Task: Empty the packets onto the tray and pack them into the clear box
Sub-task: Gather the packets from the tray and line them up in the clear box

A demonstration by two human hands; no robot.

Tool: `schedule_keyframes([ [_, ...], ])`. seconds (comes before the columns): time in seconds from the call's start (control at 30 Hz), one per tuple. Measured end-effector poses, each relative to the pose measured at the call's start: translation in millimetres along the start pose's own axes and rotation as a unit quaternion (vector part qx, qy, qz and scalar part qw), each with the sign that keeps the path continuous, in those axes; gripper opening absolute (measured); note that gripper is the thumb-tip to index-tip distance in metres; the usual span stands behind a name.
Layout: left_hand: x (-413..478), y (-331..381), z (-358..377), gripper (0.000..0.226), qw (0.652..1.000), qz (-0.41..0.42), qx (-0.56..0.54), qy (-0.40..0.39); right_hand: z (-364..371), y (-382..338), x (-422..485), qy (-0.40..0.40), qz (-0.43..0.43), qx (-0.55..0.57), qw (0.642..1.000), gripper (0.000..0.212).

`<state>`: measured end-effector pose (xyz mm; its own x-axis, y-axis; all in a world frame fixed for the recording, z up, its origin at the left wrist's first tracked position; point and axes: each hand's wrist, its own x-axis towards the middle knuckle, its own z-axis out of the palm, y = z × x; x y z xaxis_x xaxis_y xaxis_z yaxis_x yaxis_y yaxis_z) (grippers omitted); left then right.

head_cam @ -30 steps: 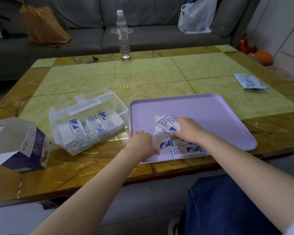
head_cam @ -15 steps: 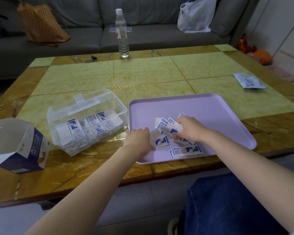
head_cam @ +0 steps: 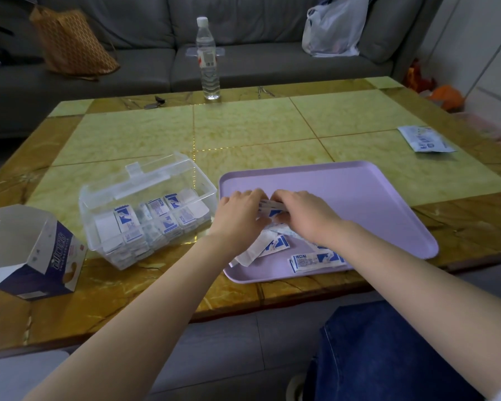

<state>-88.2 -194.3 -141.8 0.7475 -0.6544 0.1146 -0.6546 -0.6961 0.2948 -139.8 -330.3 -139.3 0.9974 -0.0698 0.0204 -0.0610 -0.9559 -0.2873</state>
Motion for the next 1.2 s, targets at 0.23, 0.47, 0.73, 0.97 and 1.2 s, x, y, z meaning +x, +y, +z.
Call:
schedule_keyframes([
  [0.23, -11.9, -5.2, 20.4, 0.019, 0.998, -0.024, 0.019, -0.059, 22.4, 12.9, -6.3, -0.041, 0.017, 0.028, 0.999, 0.033],
  [0.47, -8.0, -3.3, 28.6, 0.022, 0.998, -0.007, 0.016, -0.066, 30.3, 21.5, -15.7, 0.001, 0.097, 0.18, 0.979, 0.036],
  [0.73, -12.7, -1.2, 31.2, 0.028, 0.999, -0.002, -0.032, -0.027, 38.2, 13.2, -15.8, 0.014, 0.046, 0.152, 0.987, 0.032],
  [0.97, -15.9, -4.7, 35.2, 0.025, 0.999, 0.013, 0.033, -0.03, 38.2, 10.1, -17.3, 0.034, 0.028, 0.155, 0.987, 0.034],
  [1.2, -13.9, -4.1, 31.9, 0.021, 1.0, 0.005, 0.026, -0.012, 34.6, 8.2, -16.4, 0.078, 0.015, 0.142, 0.987, 0.017],
])
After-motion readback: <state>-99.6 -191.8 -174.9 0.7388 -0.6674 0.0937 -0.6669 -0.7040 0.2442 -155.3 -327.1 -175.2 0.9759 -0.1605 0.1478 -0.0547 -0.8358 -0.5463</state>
